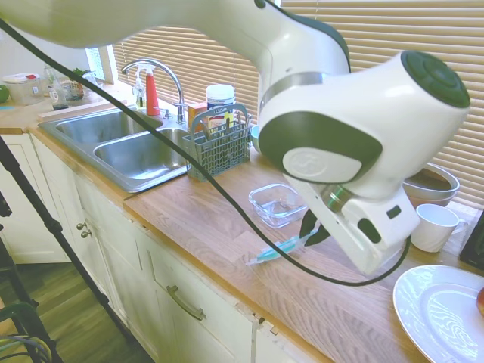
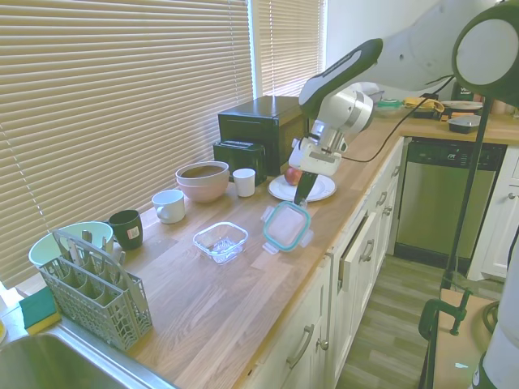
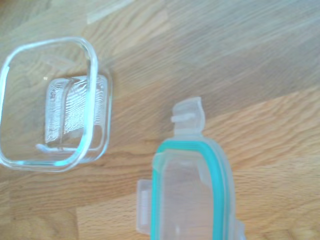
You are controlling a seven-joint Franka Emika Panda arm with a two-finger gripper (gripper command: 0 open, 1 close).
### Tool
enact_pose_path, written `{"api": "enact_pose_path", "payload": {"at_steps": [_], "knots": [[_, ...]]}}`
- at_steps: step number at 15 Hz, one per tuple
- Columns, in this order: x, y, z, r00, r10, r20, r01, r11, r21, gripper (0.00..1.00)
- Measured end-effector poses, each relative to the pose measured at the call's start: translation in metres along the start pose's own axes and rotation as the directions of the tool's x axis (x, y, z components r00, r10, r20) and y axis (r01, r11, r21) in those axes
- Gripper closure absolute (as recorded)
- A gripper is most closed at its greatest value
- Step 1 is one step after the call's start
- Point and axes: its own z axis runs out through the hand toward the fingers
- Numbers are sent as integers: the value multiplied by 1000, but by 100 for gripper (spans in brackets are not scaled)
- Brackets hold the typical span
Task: Cover the lid of the food container
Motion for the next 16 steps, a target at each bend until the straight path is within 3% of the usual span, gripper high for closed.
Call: {"api": "enact_pose_path", "payload": {"at_steps": [6, 16], "knots": [[-27, -50, -31, 998, -37, -49, 36, 999, -28, 100], [-31, -125, -42, 995, -75, -72, 69, 994, -89, 100]]}}
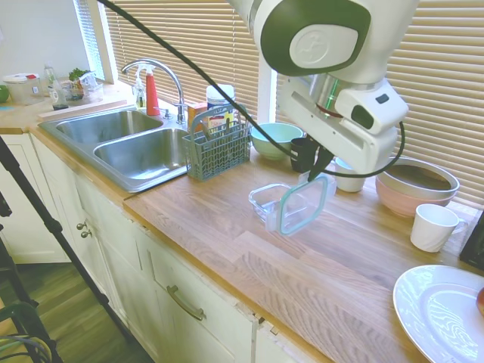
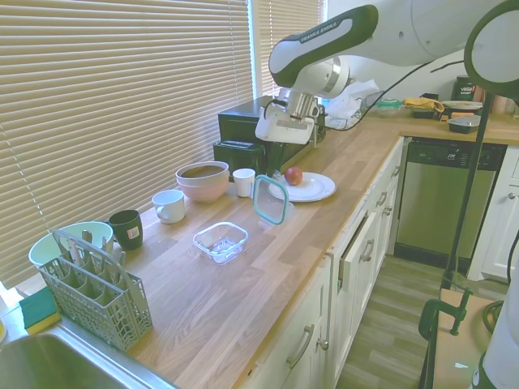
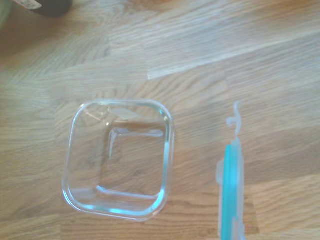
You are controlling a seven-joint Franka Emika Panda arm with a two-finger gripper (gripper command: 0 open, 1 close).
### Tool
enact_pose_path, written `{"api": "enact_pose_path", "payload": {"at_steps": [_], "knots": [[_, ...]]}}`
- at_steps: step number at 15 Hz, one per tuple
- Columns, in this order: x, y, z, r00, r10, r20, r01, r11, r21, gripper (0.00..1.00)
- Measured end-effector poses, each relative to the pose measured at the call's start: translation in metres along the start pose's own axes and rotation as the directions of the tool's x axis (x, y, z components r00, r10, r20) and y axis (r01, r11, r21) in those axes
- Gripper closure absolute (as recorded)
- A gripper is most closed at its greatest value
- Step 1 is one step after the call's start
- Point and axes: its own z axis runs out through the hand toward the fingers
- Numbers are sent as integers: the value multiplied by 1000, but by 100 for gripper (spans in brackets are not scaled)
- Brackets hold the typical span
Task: Cover the lid of the food container
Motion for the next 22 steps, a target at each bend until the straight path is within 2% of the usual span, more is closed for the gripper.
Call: {"api": "enact_pose_path", "payload": {"at_steps": [6, 17, 22], "knots": [[-10, -47, 7, 1000, -24, 6, 24, 999, -26, 100], [-12, -70, 25, 1000, -18, 11, 19, 998, -56, 100], [-18, -93, 45, 1000, -27, 12, 28, 997, -73, 100]]}}
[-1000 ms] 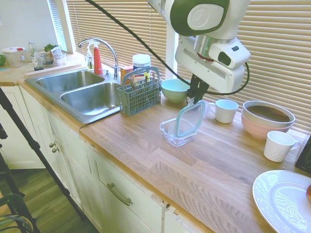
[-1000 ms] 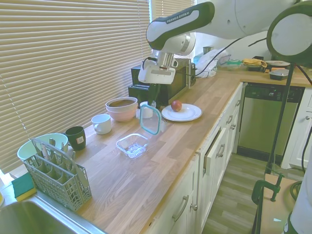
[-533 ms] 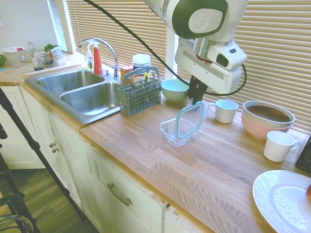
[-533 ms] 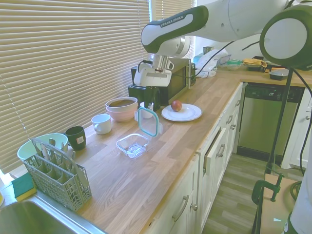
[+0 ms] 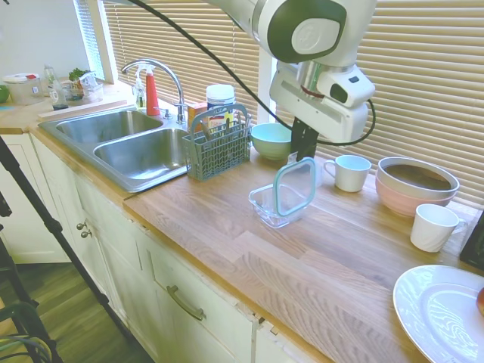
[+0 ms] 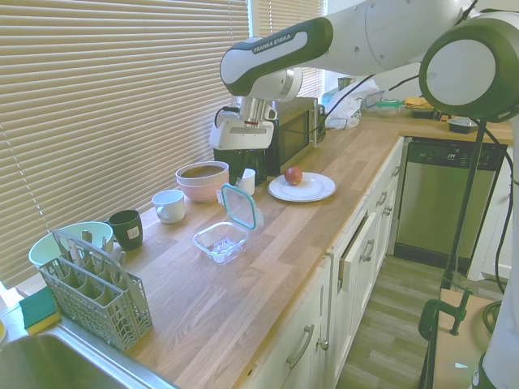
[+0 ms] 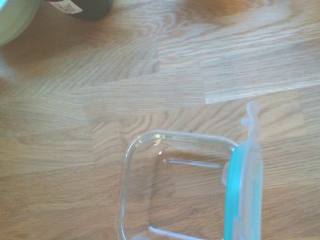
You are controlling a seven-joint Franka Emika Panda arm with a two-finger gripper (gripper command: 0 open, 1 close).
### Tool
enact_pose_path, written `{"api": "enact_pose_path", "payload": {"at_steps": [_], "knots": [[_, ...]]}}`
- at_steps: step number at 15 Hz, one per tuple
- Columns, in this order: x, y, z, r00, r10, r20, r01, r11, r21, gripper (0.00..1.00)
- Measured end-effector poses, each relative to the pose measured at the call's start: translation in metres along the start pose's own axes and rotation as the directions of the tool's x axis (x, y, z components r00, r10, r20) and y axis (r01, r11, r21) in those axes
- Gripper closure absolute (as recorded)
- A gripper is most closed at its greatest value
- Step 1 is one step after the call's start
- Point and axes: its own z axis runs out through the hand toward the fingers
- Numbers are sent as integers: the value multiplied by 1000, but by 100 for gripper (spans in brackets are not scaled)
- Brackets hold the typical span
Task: Cover the lid of the food container
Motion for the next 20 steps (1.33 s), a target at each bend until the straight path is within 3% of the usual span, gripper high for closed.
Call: {"api": "enact_pose_path", "payload": {"at_steps": [10, 20], "knots": [[-16, -52, 25, 1000, -15, -13, 15, 999, -35, 100], [-44, -96, 84, 999, -48, -18, 46, 992, -119, 100]]}}
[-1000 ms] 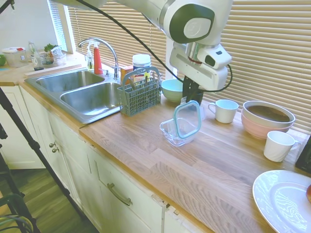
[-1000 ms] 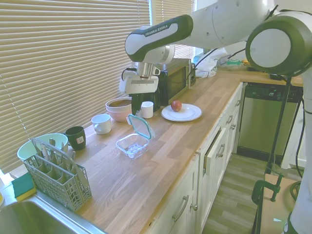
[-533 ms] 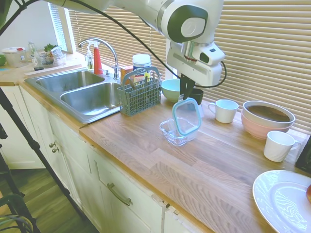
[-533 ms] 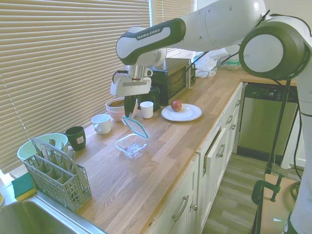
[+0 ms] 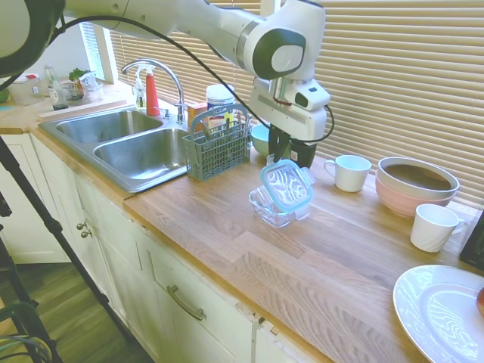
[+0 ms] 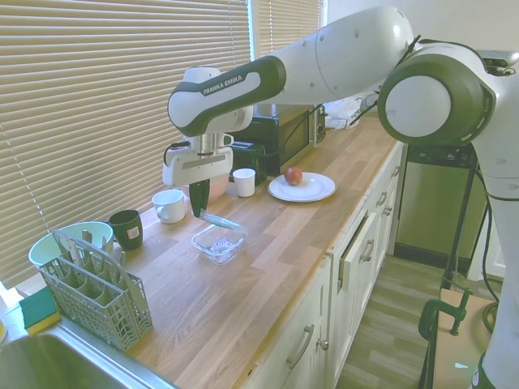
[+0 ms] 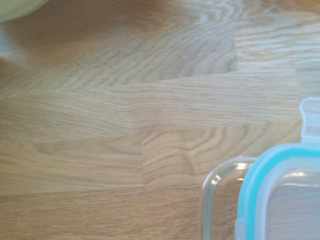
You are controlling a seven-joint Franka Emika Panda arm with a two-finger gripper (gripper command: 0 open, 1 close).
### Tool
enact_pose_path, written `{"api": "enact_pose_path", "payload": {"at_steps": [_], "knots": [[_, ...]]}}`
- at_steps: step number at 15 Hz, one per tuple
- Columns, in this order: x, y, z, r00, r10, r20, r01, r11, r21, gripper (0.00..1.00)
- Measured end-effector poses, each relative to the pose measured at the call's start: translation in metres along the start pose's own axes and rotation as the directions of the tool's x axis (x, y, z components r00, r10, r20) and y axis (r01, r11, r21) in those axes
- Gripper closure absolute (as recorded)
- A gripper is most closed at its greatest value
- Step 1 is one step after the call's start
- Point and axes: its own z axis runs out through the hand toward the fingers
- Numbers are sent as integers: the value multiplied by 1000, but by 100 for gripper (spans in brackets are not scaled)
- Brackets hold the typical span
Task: Cover the lid of the food container
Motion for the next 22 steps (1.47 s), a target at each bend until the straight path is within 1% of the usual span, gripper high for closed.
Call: {"api": "enact_pose_path", "payload": {"at_steps": [6, 10, 11, 14, 17, 20, 21, 22], "knots": [[-12, -15, 33, 999, -34, -11, 33, 998, -57, 100], [-20, -17, 64, 998, -68, -7, 67, 991, -117, 100], [-20, -16, 69, 998, -70, -9, 68, 991, -118, 100], [-19, -16, 69, 997, -70, -18, 67, 991, -114, 100], [-14, -14, 68, 998, -58, -29, 55, 994, -93, 100], [-6, -8, 67, 999, -30, -17, 29, 997, -67, 100], [-4, -5, 66, 1000, -24, -14, 23, 998, -63, 0], [-1, -3, 66, 1000, -19, -11, 18, 998, -62, 0]]}}
